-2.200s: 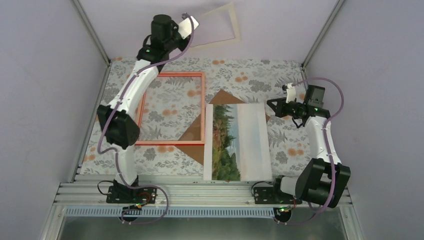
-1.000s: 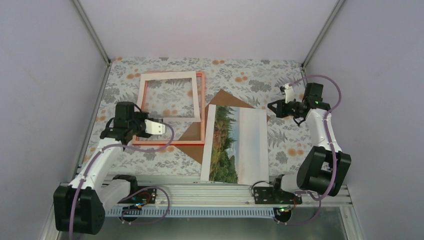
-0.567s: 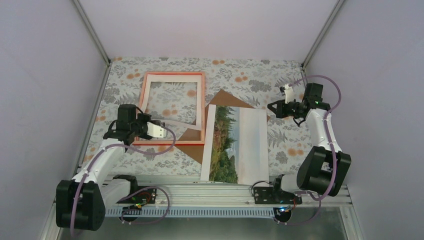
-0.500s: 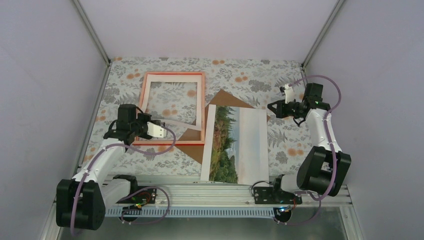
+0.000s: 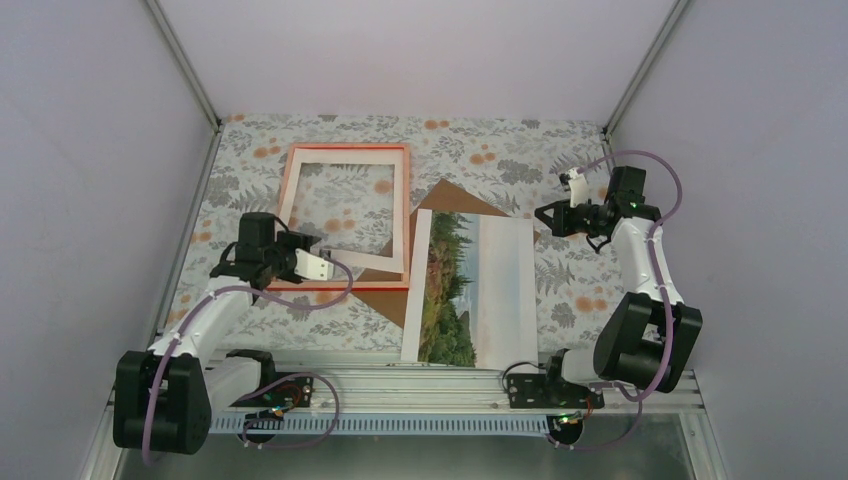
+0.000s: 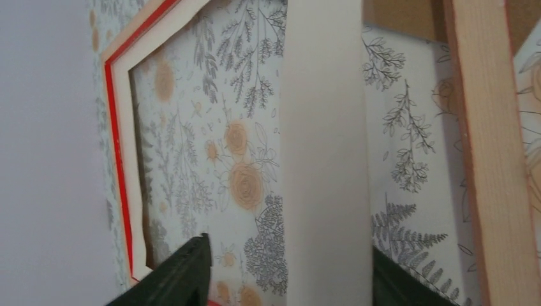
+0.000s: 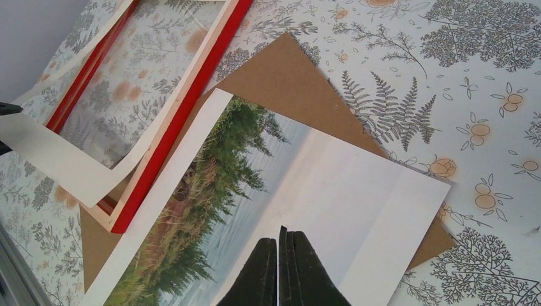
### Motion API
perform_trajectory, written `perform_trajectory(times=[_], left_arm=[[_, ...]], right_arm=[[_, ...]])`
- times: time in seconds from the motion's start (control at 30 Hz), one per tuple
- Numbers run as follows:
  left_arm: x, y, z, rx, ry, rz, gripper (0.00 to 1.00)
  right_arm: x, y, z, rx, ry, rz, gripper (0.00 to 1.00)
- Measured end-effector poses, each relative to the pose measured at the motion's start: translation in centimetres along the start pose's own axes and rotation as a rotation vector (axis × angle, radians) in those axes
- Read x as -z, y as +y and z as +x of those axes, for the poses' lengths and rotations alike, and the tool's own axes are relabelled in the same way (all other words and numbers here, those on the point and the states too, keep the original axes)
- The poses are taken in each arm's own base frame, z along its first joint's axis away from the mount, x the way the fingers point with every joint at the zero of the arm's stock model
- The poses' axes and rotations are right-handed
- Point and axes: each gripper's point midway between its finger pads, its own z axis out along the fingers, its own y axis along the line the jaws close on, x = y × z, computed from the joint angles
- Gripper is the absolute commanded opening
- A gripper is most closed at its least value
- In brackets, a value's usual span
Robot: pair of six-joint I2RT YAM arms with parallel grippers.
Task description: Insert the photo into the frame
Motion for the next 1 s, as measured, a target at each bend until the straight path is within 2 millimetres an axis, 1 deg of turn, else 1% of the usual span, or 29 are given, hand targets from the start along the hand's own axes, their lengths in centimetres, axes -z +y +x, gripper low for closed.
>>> perform_trajectory(times=[0.13,0.2,0.27,0.33,0.47,0.53,0.6,0.63,0.67,0.7,0.77,0.8,0.83,0.93,1.0], left_arm=[[0.3,-0.3,0.1,0.009,0.008,0.029,0.77],[0.7,-0.4,0.1,0.015,0.01,0.051,0.86],[1.1,-0.7,-0.1,0.022,0.008,0.083,0.92],[1.6,-1.2,-0.3,0.03,0.004,0.125,0.94],[2.7,-2.1,-0.9,0.074,-0.003,0.213,0.95],[3.2,-2.0,-1.1,0.118,-0.001,0.233,0.95],[3.2,-1.1,-0.9,0.187,0.01,0.233,0.97],[3.1,-0.5,-0.7,0.229,0.019,0.229,0.97],[2.9,0.6,-0.3,0.286,0.032,0.217,0.98],[2.6,2.0,0.2,0.348,0.047,0.197,0.99],[1.8,5.5,2.0,0.472,0.092,0.132,1.0],[1.3,7.7,3.1,0.541,0.115,0.085,1.0],[1.0,9.1,4.1,0.586,0.135,0.049,1.0],[-0.4,14.9,8.5,0.779,0.214,-0.086,1.0],[-1.5,18.0,11.1,0.884,0.245,-0.158,1.0]], right_arm=[[0.0,0.0,0.0,0.0,0.0,0.0,0.04],[0.0,0.0,0.0,0.0,0.0,0.0,0.04],[0.0,0.0,0.0,0.0,0.0,0.0,0.04],[0.0,0.0,0.0,0.0,0.0,0.0,0.04],[0.0,0.0,0.0,0.0,0.0,0.0,0.04],[0.0,0.0,0.0,0.0,0.0,0.0,0.04],[0.0,0.0,0.0,0.0,0.0,0.0,0.04],[0.0,0.0,0.0,0.0,0.0,0.0,0.04],[0.0,0.0,0.0,0.0,-0.001,0.0,0.04],[-0.1,-0.1,-0.1,0.002,-0.002,0.001,0.04],[-0.1,-0.2,-0.1,0.002,-0.003,0.001,0.04],[-0.2,-0.3,-0.1,0.003,-0.003,0.002,0.04],[-0.2,-0.3,-0.1,0.004,-0.003,0.003,0.04],[-0.3,-0.7,-0.3,0.009,-0.004,0.016,0.04],[-0.3,-1.0,-0.4,0.014,-0.005,0.029,0.04]])
